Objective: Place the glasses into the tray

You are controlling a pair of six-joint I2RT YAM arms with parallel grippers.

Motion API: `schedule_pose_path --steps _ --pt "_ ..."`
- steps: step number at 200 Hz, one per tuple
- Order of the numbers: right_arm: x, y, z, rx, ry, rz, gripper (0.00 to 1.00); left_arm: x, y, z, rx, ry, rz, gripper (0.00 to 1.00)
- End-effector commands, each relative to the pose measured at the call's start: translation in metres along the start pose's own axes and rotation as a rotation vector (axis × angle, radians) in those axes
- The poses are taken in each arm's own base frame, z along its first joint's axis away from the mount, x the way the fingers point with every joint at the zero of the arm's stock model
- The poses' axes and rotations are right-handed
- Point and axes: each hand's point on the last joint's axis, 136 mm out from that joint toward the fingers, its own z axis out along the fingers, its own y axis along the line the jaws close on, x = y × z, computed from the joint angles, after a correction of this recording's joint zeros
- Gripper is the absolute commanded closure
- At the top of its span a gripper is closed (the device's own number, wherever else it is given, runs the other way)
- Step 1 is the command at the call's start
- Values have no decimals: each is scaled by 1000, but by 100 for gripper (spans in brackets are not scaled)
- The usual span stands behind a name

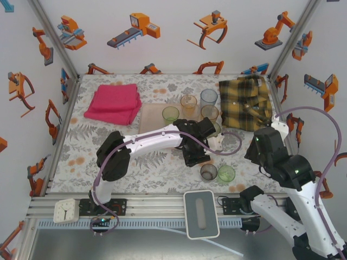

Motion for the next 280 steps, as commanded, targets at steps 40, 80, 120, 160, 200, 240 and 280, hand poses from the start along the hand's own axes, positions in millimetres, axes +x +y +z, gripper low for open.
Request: schedule_pose_path --steps 40,80,120,160,200,240,280 --pt "-2 -5 2 25 -21 9 56 -9 1 3 -1 -10 33 52" --pt "-1 -5 2 23 -23 11 56 -11 1 4 0 -11 27 62" --pt "0 -6 2 20 -24 12 56 -11 2 5 -7 -9 24 64" --pt "0 -6 2 22 -23 12 56 -10 2 7 -7 -3 22 64" --pt "-1 -6 1 22 -26 12 56 -10 3 7 -9 -2 18 72" --pt "-2 -6 2 23 -24 10 55 -9 4 6 -20 0 13 82" --pt "-3 -5 0 20 -30 12 56 -9 5 3 -32 1 12 89"
